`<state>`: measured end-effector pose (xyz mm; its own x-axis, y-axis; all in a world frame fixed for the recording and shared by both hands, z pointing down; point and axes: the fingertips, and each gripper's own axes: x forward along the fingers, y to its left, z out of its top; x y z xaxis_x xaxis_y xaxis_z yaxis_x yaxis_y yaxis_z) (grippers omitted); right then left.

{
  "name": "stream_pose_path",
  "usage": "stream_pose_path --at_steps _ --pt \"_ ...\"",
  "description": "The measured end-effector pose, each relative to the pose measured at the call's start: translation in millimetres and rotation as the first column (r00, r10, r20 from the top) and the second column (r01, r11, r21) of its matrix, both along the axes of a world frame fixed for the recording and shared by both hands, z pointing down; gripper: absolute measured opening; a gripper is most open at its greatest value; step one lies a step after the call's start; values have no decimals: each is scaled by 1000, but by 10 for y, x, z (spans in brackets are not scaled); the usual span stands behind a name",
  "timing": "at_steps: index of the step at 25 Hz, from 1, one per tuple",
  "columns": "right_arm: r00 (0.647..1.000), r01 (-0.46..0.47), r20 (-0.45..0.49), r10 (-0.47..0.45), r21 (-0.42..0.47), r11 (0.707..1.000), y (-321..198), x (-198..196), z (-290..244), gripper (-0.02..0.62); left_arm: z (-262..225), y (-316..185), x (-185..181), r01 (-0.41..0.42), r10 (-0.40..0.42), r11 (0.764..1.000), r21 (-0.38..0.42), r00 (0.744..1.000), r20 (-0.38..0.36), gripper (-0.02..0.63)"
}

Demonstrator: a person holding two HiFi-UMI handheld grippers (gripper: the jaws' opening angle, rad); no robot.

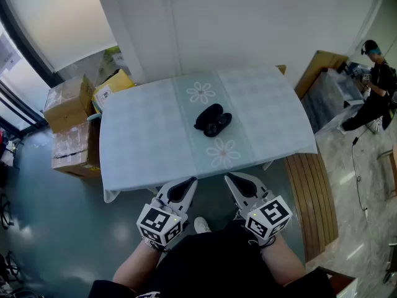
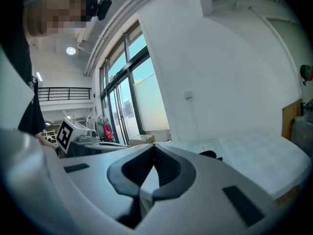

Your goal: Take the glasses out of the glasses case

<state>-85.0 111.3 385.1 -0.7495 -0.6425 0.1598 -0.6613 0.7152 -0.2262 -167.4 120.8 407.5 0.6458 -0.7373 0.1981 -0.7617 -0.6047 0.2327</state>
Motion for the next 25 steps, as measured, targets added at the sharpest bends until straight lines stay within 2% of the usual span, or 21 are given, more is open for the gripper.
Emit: stream_pose_path --at_steps 7,13,25 --pt "1000 3 2 -2 -5 1000 9 8 31 23 -2 -6 8 1 -1 1000 0 1000 1 31" --pt "999 31 -8 -31 44 999 38 -23 -41 23 9 -9 31 -3 3 1000 -4 1000 5 31" --pt "1000 13 -28 -11 59 998 -139 139 -120 23 20 -83 104 -11 11 1000 -16 1000 6 31"
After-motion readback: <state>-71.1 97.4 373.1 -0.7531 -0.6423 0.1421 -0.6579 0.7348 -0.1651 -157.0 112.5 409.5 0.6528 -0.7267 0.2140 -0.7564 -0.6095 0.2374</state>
